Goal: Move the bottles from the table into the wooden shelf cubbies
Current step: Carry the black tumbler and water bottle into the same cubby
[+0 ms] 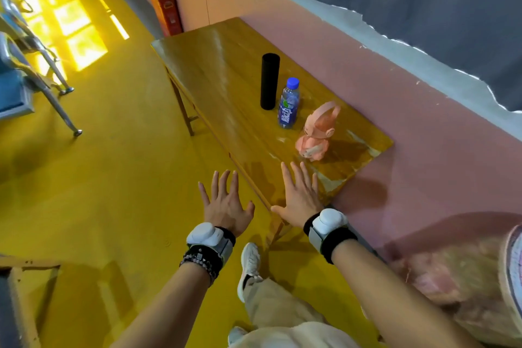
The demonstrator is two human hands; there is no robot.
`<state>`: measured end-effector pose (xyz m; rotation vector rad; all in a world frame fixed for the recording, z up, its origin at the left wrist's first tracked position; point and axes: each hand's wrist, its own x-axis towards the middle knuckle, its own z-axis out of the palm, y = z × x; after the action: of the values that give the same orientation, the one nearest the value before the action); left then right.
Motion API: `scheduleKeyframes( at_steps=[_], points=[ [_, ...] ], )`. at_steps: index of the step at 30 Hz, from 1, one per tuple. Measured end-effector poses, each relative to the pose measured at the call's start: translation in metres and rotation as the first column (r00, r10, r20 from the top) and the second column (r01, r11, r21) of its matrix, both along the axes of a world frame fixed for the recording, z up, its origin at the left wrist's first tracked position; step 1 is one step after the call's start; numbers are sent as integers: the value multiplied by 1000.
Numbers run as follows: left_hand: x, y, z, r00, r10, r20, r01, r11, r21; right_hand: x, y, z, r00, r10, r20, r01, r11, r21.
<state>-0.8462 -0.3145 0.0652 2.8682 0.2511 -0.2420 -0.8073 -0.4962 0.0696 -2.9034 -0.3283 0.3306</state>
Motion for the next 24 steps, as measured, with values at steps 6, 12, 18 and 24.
scheduleKeyframes(
  at_steps=[6,12,18,24],
  points=[
    [91,37,-1,1000,2,23,-3,1000,19,93,25,-16,994,-105,-3,105,990,96],
    [167,49,0,1000,-1,-14,1,1000,12,157,36,-21,969,-241,-49,246,946,211],
    [234,33,1,998,-53,-28,53,999,0,195,41,-19,913,-395,-105,405,837,367],
    [286,25,0,992,-125,-14,123,990,-70,218,44,-26,846,-508,-164,522,723,453]
  ],
)
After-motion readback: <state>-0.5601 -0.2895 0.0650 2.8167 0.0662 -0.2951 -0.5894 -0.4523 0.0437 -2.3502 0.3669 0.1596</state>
